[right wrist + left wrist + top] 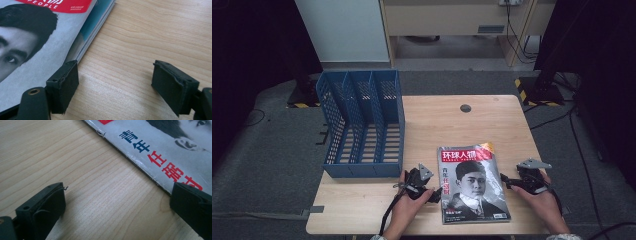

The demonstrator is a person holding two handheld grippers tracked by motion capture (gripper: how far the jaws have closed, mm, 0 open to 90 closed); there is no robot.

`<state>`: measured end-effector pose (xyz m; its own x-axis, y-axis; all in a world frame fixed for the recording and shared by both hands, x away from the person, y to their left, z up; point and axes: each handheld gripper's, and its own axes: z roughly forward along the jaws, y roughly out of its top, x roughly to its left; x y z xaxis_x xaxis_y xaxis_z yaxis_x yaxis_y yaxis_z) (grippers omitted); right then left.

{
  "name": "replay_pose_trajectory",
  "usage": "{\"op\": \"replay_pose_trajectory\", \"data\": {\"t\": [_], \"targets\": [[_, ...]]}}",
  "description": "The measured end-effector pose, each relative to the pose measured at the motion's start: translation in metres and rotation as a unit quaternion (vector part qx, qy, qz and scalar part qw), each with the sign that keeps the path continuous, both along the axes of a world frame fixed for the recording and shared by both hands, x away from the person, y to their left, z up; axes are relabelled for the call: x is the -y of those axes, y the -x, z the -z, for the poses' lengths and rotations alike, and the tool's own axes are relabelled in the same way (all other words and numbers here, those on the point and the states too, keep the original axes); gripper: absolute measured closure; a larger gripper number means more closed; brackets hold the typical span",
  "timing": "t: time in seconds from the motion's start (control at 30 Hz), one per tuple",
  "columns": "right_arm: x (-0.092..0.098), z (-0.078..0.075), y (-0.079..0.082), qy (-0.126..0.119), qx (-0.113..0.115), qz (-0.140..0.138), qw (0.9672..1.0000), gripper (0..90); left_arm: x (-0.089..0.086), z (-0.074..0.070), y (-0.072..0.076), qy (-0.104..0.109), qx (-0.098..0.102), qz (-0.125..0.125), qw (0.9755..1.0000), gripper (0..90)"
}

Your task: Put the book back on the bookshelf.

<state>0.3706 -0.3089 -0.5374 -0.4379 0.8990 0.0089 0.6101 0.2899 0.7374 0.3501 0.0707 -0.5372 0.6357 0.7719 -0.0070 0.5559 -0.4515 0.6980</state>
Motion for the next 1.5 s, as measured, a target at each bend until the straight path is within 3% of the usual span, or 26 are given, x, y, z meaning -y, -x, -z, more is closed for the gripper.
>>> {"op": "replay_pose_trajectory", "data": {"t": [0.27,0.4,0.53,0.77,0.87,1.13,1.27,1.5], "targets": [[0.005,-0.007,0.001,-0.021,0.003,0.025,0.9995,23.2,0.004,-0.006,0.007,0.005,0.014,-0.002,0.9999,8.0],[0.001,-0.013,0.004,-0.035,0.015,0.013,0.9992,24.1,0.013,-0.021,0.015,0.035,0.030,0.012,0.9989,8.3],[-0.009,-0.016,0.005,-0.037,0.026,-0.011,0.9989,22.7,0.026,-0.024,0.022,0.046,0.022,0.022,0.9985,13.2],[-0.024,-0.013,-0.002,-0.042,0.010,-0.039,0.9983,15.4,0.040,-0.019,0.029,0.028,0.019,0.039,0.9986,22.2],[-0.030,-0.012,-0.007,-0.031,0.003,-0.059,0.9978,13.1,0.042,-0.017,0.029,0.037,0.018,0.037,0.9985,26.9],[-0.038,-0.005,-0.009,-0.011,-0.019,-0.086,0.9961,18.4,0.050,-0.011,0.032,0.024,0.018,0.045,0.9985,38.2],[-0.041,-0.004,-0.007,-0.018,-0.023,-0.096,0.9950,23.0,0.051,-0.010,0.033,0.011,0.025,0.051,0.9983,45.0],[-0.043,-0.005,-0.007,-0.020,-0.024,-0.101,0.9944,26.0,0.046,-0.009,0.027,0.023,0.031,0.049,0.9980,52.2]]}}
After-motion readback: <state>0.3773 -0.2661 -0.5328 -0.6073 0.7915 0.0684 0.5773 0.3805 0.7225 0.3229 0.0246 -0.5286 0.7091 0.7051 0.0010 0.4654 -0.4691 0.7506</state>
